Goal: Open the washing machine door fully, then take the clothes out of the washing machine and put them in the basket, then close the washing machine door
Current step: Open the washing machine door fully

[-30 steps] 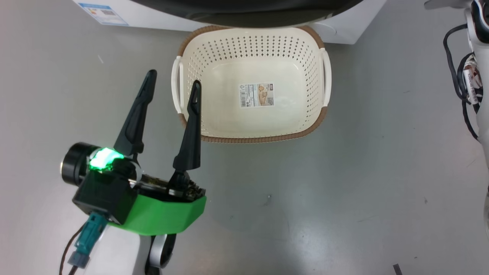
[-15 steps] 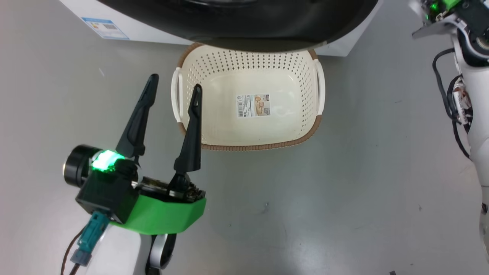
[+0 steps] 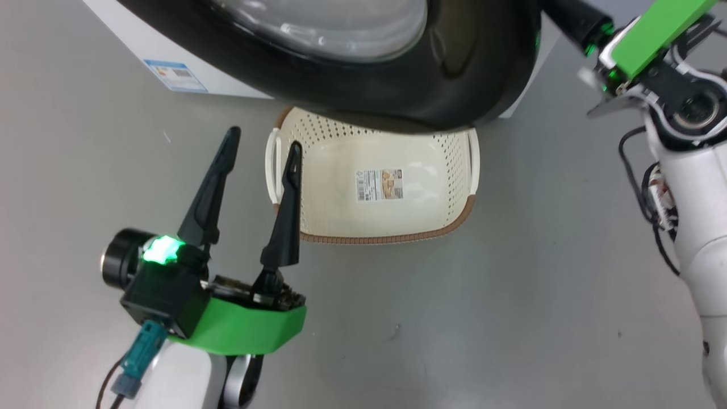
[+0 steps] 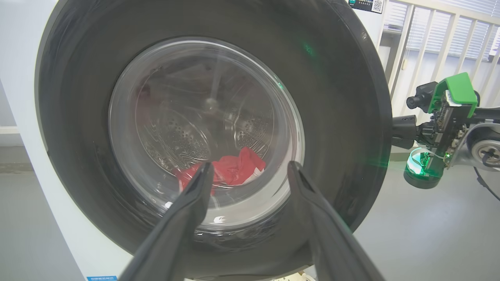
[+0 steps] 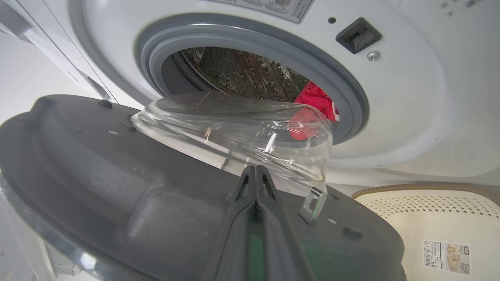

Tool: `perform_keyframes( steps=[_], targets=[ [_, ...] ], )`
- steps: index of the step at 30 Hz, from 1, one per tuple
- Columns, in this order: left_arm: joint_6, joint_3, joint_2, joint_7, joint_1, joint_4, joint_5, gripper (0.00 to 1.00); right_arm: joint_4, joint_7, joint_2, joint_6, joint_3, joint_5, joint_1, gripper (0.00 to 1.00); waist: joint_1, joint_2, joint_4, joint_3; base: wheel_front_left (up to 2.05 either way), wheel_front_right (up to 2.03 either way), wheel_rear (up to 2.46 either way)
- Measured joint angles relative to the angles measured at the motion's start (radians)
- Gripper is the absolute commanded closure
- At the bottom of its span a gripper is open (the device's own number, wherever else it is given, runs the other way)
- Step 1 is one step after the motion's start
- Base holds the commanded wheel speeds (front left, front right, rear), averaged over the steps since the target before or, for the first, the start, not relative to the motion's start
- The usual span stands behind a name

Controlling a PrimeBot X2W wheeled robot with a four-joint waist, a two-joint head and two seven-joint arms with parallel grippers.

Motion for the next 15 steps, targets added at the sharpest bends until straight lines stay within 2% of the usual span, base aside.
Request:
perform_keyframes(
  steps=[15],
  targets=[
    [0.020, 0.000, 0.002, 0.011, 0.059, 0.014, -0.020, 0.00, -0.111, 0.017, -0.001, 0.000, 0.033, 0.012, 0.179, 1.00, 0.0000, 0.0000, 0.024, -0.097, 0.00, 0.00, 0.00]
  ],
)
